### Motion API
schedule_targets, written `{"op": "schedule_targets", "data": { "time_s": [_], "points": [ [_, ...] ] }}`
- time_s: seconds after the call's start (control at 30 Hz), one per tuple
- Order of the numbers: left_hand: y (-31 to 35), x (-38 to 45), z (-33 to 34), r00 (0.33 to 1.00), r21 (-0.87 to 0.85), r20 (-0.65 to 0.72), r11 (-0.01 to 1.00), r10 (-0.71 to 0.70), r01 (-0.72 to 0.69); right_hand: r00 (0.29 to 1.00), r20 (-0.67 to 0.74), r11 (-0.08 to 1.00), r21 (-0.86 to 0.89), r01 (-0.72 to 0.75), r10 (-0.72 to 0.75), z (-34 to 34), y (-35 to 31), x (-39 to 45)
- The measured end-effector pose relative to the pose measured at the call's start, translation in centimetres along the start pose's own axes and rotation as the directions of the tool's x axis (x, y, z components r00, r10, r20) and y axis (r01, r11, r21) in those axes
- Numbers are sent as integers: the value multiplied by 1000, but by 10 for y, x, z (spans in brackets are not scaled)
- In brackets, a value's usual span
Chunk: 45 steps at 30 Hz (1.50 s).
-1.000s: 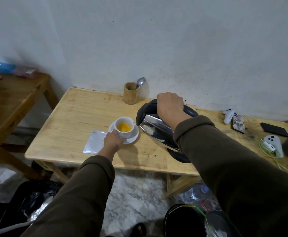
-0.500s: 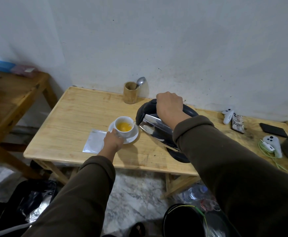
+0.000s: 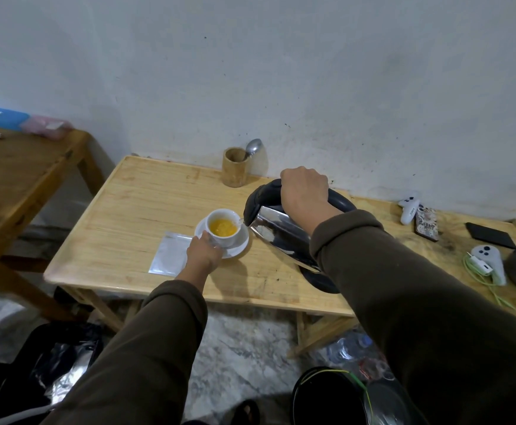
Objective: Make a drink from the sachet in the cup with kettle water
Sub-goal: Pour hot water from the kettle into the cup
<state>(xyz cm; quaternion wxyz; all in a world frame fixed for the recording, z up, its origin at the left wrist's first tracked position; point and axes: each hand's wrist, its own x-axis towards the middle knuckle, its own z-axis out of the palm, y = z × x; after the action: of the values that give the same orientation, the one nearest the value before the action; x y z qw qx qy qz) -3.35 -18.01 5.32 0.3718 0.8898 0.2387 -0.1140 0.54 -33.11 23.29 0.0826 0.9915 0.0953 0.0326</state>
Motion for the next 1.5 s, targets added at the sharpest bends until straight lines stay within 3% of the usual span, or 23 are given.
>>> {"op": "schedule_targets", "data": {
  "time_s": [0.33,0.63,0.9,1.2,1.5],
  "points": [
    [1,-1,2,1000,6,-19,1000,6,-6,998,12,994,94,-61,60,6,21,-6],
    [7,-7,14,998,-162,-56,987,-12,2,948,-2,846,451,-283,318,24,70,-27],
    [6,-8,24,998,-172,-66,985,2,-13,748,94,479,714,-511,657,59,97,-62],
    [7,-9,39,992,-170,-130,985,-4,-18,490,205,128,816,-563,847,90,116,-80],
    [12,-9,50,990,-173,-128,984,-63,41,428,254,7,854,-521,867,113,116,-81]
  ]
}}
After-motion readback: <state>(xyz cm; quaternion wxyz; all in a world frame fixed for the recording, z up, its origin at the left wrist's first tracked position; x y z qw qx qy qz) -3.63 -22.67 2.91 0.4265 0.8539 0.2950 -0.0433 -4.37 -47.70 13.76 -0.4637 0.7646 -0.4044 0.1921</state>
